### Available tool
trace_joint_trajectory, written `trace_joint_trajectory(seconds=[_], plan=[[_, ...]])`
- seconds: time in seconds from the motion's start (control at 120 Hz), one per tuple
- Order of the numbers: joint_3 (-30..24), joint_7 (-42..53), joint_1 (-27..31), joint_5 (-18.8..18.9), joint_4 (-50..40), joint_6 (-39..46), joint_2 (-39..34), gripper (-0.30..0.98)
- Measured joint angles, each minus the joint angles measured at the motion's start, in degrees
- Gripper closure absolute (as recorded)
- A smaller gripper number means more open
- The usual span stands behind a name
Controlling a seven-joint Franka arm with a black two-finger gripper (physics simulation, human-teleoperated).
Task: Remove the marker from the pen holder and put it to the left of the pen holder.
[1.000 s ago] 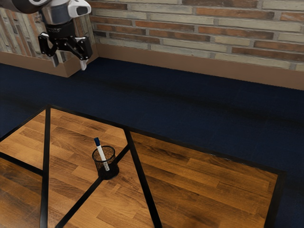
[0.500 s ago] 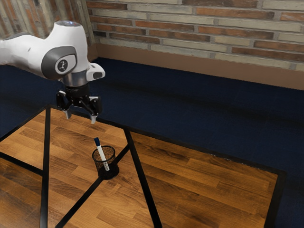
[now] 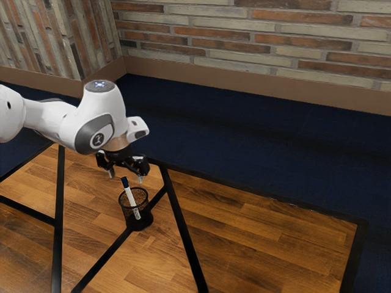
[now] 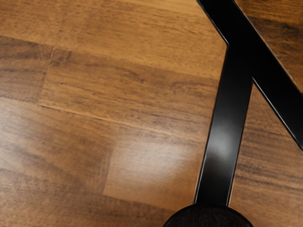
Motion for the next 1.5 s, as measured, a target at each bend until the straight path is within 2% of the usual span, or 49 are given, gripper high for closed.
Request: trace_joint_trajectory(seconds=[0.25,0.633,0.942,1.025,1.267,1.5], plan=[[0.00,2.08,1.00,-0.80,-0.77,5.61,1.07,0.00],[0.04,3.95,1.00,-2.71,-5.64,7.07,-1.63,0.00],[0.06,4.73,0.96,-2.53,-5.12,6.13,-1.70,0.51],[0.04,4.84,0.81,-2.37,-5.12,6.00,-1.84,0.61],[-0.18,4.46,0.31,-1.21,-5.09,5.82,-3.35,0.72],[-0.55,3.56,-0.32,5.40,-3.67,5.67,-9.87,0.75]])
